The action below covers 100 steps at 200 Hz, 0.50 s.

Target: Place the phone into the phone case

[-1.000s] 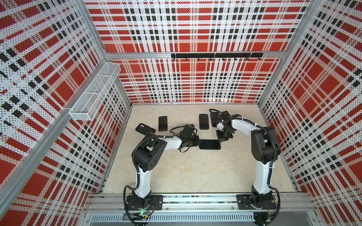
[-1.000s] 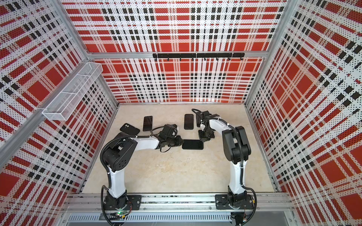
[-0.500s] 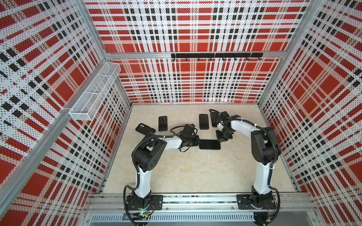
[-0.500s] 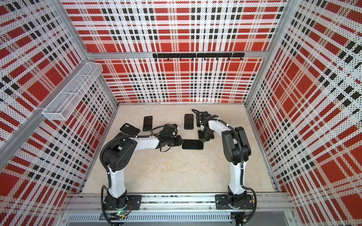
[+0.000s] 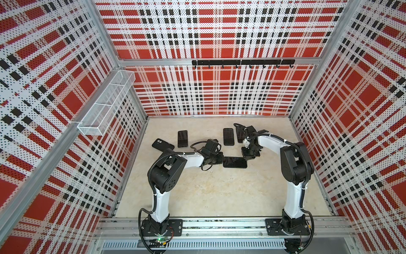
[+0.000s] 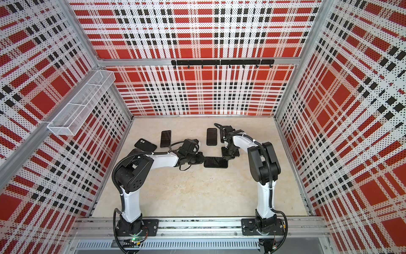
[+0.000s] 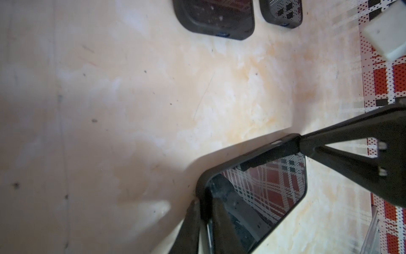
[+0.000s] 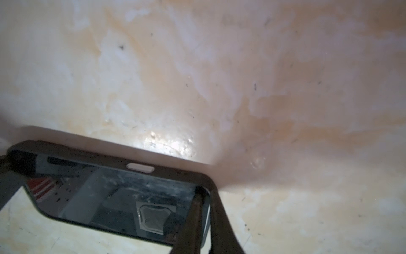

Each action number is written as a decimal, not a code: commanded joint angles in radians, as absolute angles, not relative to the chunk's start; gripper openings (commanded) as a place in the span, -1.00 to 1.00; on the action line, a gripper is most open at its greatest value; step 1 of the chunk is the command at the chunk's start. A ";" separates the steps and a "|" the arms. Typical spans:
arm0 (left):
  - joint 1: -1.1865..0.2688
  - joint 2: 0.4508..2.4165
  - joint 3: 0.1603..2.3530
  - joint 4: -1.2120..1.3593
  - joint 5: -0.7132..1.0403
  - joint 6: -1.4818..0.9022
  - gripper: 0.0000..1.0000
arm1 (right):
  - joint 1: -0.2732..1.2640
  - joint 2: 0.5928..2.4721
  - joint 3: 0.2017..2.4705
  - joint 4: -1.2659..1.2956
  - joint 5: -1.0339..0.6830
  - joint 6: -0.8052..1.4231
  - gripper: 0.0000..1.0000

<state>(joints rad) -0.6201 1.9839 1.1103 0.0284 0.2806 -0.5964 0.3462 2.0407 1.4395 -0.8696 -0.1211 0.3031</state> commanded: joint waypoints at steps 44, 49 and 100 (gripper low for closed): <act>-0.607 2.009 1.121 -0.010 0.272 -0.562 -0.70 | 0.349 1.968 1.558 -1.063 -0.084 0.218 -0.27; -0.605 2.009 1.122 -0.009 0.272 -0.561 -0.70 | 0.344 1.970 1.564 -1.068 -0.083 0.212 -0.26; -0.604 2.013 1.122 -0.011 0.271 -0.555 -0.69 | 0.330 2.049 1.591 -1.065 -0.113 0.167 -0.17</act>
